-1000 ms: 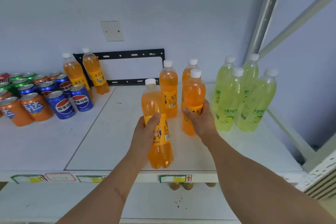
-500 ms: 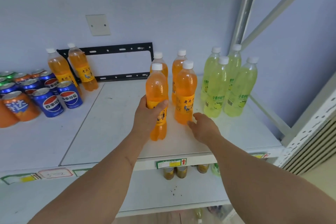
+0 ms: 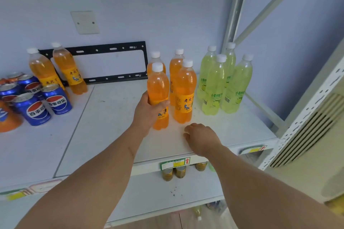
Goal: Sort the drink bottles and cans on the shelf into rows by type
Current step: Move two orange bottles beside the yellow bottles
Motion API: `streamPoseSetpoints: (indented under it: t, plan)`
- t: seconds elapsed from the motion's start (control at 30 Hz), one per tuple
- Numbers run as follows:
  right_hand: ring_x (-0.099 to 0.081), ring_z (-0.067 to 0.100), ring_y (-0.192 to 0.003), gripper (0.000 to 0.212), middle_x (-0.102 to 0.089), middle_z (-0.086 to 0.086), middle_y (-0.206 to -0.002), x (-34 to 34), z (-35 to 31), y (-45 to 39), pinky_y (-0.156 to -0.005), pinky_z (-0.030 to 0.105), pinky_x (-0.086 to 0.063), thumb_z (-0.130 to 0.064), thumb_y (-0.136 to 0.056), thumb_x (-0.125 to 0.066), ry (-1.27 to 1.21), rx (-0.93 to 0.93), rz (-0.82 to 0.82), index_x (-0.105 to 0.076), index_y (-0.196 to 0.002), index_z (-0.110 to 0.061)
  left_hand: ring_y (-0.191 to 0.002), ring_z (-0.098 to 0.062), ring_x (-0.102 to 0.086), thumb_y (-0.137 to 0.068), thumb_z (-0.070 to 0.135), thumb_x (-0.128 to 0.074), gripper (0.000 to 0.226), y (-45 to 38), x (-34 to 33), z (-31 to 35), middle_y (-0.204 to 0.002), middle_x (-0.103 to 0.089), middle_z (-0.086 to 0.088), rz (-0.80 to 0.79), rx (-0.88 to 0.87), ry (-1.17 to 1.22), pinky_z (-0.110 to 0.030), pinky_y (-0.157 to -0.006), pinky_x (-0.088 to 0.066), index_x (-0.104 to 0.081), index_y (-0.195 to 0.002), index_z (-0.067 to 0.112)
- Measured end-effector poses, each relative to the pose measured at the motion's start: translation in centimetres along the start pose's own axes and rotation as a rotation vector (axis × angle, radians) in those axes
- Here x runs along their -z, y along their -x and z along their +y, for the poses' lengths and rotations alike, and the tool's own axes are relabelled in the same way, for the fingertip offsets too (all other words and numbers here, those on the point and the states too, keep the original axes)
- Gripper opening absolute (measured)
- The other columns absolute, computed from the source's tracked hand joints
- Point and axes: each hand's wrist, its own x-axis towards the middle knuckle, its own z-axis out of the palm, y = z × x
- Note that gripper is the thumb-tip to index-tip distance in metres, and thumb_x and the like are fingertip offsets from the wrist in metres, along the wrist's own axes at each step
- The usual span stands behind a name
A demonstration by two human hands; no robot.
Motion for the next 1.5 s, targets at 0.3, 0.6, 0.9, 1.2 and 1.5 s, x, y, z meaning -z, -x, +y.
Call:
streamPoseSetpoints:
  t: [0.3,0.6,0.9,1.2,1.5]
  plan:
    - [-0.051,0.028,-0.115,0.039,-0.057,0.004,-0.127,0.1,-1.2,0.5,-0.095,0.038,-0.042,-0.037,-0.099,-0.037,-0.017,0.019,-0.017,-0.055,-0.128,-0.019,-0.122,-0.022,-0.056,-0.077,0.052,-0.078,0.080,-0.4,0.8,-0.3,-0.137,-0.056,0.005,-0.062,0.009,-0.009,-0.053,-0.102,-0.048,-0.039,-0.144,0.033]
    - [-0.052,0.027,-0.112,0.038,-0.056,0.006,-0.123,2.0,-6.1,3.5,-0.091,0.039,-0.042,-0.035,-0.101,-0.034,0.115,0.213,0.004,-0.052,-0.129,-0.017,-0.102,-0.026,-0.064,-0.098,0.042,-0.047,0.041,10.3,7.8,-2.5,-0.125,-0.064,-0.004,0.109,-0.337,-1.265,-0.038,-0.084,-0.050,-0.062,-0.128,0.018]
    - [-0.052,0.026,-0.110,0.035,-0.055,0.005,-0.121,1.6,-17.0,8.9,-0.088,0.038,-0.040,-0.033,-0.101,-0.034,0.132,0.485,0.030,-0.052,-0.127,-0.018,-0.070,-0.029,-0.061,-0.085,0.025,-0.066,0.015,23.7,17.4,-2.0,-0.076,-0.064,-0.006,0.164,-0.498,-1.547,-0.037,-0.068,-0.048,-0.071,-0.081,0.011]
    - [-0.053,0.024,-0.101,0.026,-0.055,0.004,-0.113,2.7,-31.9,10.7,-0.075,0.033,-0.032,-0.023,-0.097,-0.040,0.151,0.680,0.087,-0.054,-0.119,-0.019,-0.085,-0.030,-0.061,-0.096,0.026,-0.047,0.027,31.1,30.0,-2.0,-0.092,-0.065,-0.007,0.317,-0.355,-1.605,-0.041,-0.078,-0.047,-0.069,-0.097,0.012]
    - [-0.053,0.025,-0.110,0.033,-0.055,0.005,-0.123,2.3,-50.4,8.7,-0.088,0.037,-0.041,-0.030,-0.102,-0.035,0.134,0.739,0.116,-0.052,-0.128,-0.019,-0.067,-0.031,-0.061,-0.083,0.022,-0.068,0.013,33.4,48.2,-4.6,-0.074,-0.064,-0.007,0.424,-0.346,-1.654,-0.038,-0.064,-0.050,-0.071,-0.078,0.010]
